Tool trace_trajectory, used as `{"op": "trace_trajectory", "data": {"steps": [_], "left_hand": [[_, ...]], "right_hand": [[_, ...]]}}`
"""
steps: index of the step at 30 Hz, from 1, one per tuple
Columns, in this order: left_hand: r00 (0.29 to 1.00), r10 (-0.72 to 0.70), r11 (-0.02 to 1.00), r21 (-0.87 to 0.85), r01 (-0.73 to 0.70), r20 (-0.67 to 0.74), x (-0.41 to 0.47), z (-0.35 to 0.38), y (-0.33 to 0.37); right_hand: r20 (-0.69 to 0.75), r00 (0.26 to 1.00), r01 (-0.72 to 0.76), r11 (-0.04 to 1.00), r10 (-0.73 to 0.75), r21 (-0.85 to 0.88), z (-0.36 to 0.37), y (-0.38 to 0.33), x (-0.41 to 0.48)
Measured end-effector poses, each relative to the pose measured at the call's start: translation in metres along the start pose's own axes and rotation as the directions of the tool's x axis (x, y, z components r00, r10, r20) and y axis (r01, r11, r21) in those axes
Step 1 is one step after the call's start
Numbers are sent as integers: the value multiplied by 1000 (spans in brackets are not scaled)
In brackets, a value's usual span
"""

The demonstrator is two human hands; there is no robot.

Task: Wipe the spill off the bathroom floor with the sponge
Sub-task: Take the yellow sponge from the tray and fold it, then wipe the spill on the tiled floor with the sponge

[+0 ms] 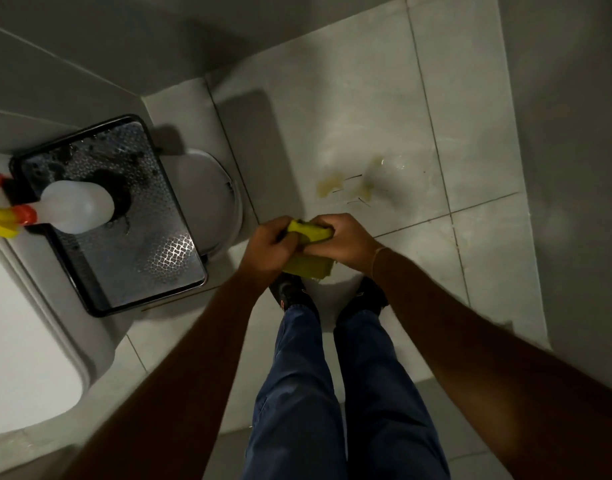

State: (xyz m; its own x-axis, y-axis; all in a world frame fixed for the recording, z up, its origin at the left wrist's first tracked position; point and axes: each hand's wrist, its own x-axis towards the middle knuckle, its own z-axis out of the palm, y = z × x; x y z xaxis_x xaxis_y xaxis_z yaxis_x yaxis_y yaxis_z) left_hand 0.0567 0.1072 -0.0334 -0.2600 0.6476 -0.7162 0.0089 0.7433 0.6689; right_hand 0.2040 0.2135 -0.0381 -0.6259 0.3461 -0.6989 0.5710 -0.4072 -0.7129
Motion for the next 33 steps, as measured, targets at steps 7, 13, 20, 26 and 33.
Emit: {"op": "trace_trajectory", "data": {"steps": [7, 13, 20, 26, 33], "left_hand": [[988, -131, 973, 181, 144, -86, 44, 47, -32], [972, -183, 904, 364, 226, -150, 93, 62, -68], [990, -76, 753, 644, 134, -117, 168, 71, -120], [996, -87, 646, 760, 75, -24, 220, 68, -164], [992, -108, 603, 797, 15, 63, 244, 51, -172]], "right_hand": [[-308, 926, -247, 968, 220, -49, -41, 65, 11], [-468, 822, -278, 946, 324, 166, -82, 135, 48], [-833, 546, -374, 916, 91, -145, -130, 201, 126], [-707, 706, -369, 866, 25, -337, -119, 265, 205], [-142, 936, 23, 457, -323, -889, -54, 320, 164]]}}
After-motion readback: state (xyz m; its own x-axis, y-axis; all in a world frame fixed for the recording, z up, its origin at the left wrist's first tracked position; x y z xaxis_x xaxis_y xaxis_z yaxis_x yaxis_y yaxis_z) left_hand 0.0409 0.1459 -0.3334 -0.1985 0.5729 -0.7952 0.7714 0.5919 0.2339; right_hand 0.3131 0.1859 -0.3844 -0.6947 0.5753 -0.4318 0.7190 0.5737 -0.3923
